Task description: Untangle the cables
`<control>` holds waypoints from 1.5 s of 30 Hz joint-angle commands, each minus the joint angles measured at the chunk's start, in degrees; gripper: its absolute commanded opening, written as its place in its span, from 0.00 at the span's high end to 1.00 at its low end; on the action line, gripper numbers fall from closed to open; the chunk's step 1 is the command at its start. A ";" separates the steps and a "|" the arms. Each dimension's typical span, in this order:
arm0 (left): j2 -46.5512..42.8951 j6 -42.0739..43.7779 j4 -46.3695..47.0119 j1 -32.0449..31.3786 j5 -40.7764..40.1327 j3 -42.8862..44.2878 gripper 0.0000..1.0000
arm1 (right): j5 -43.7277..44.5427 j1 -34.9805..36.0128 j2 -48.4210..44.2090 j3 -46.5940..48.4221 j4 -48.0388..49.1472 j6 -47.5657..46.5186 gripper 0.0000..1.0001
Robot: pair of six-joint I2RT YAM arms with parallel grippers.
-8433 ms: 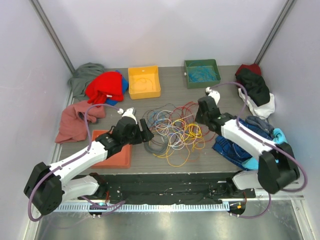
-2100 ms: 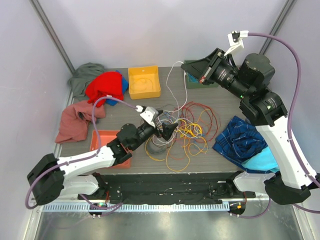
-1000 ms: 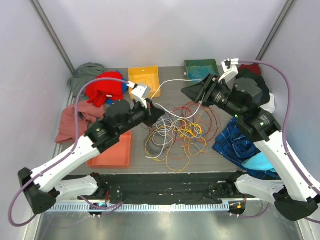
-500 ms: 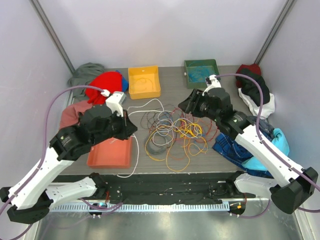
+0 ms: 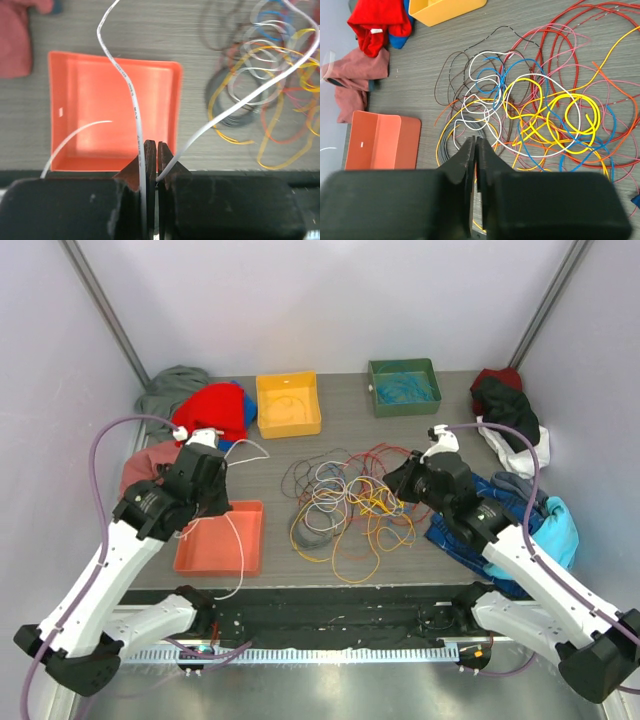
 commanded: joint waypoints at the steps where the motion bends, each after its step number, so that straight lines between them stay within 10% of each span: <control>1: -0.31 1.78 2.61 8.53 1.16 -3.62 1.00 | 0.47 0.27 -2.74 -2.46 5.08 -0.06 0.96; 24: -16.46 12.58 47.61 11.28 -17.38 -22.77 1.00 | -3.40 0.36 -4.41 -10.55 10.89 0.82 0.99; 34: -27.29 0.05 50.52 11.02 -18.42 -43.34 1.00 | -4.54 0.45 -3.18 -13.98 14.49 2.67 0.99; 45: -25.01 -1.99 46.93 10.05 -12.11 -38.88 1.00 | -4.72 0.80 -1.34 -15.47 16.43 3.64 0.99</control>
